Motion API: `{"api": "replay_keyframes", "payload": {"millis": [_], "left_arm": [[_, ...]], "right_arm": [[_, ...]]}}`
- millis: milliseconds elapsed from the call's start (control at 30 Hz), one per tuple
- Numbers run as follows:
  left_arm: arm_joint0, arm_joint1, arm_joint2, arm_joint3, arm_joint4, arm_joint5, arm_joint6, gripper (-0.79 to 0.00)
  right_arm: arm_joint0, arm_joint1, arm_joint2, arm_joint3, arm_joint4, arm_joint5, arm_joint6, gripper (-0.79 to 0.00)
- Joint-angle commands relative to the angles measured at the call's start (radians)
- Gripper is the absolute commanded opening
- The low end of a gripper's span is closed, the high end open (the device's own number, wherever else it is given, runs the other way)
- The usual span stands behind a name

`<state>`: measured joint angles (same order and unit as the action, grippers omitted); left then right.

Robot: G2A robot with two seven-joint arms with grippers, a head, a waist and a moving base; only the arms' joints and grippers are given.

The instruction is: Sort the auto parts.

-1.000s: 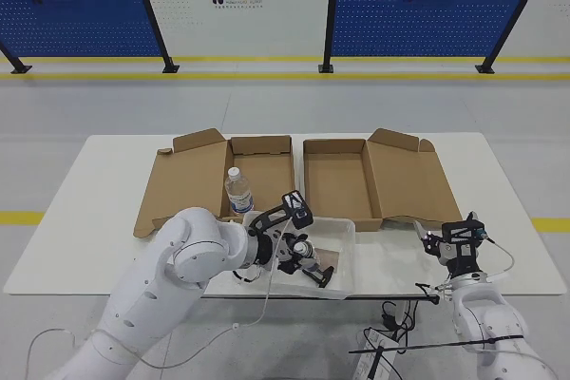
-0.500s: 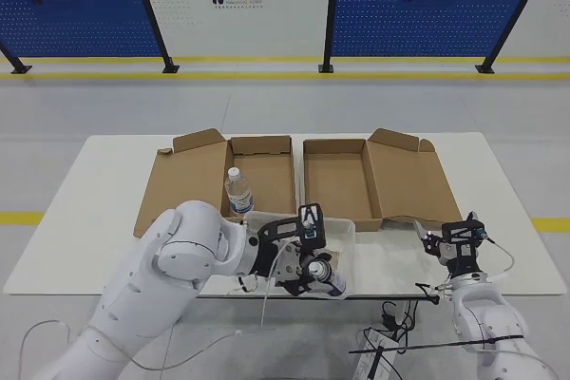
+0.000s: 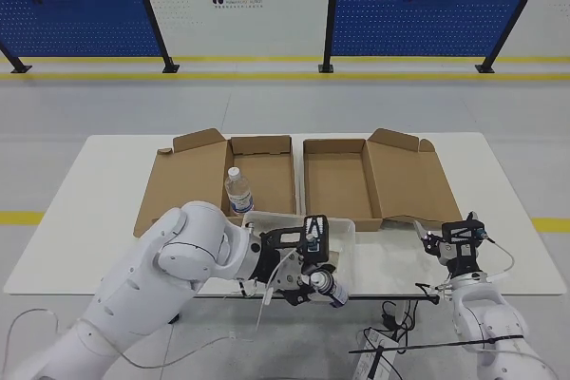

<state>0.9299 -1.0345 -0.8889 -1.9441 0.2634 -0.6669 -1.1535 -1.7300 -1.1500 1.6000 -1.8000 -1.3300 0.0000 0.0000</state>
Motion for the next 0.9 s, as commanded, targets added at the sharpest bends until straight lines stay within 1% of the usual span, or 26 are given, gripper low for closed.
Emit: {"api": "replay_keyframes", "payload": {"millis": [0,233,467,733,867], "left_arm": [[-0.003,0.007,0.012,0.006,0.0,-0.008,0.008,-0.785],[-0.011,0.027,0.043,0.039,0.009,-0.022,0.022,-0.785],[-0.017,0.036,0.045,0.059,0.018,-0.014,0.025,-0.785],[-0.019,0.037,0.052,0.124,0.092,0.04,0.051,-0.785],[-0.025,0.035,0.059,0.153,0.138,0.084,0.063,-0.785]], "right_arm": [[0.0,0.0,0.0,0.0,0.0,0.0,0.0,0.0],[0.0,0.0,0.0,0.0,0.0,0.0,0.0,0.0],[0.0,0.0,0.0,0.0,0.0,0.0,0.0,0.0],[0.0,0.0,0.0,0.0,0.0,0.0,0.0,0.0],[0.0,0.0,0.0,0.0,0.0,0.0,0.0,0.0]]}}
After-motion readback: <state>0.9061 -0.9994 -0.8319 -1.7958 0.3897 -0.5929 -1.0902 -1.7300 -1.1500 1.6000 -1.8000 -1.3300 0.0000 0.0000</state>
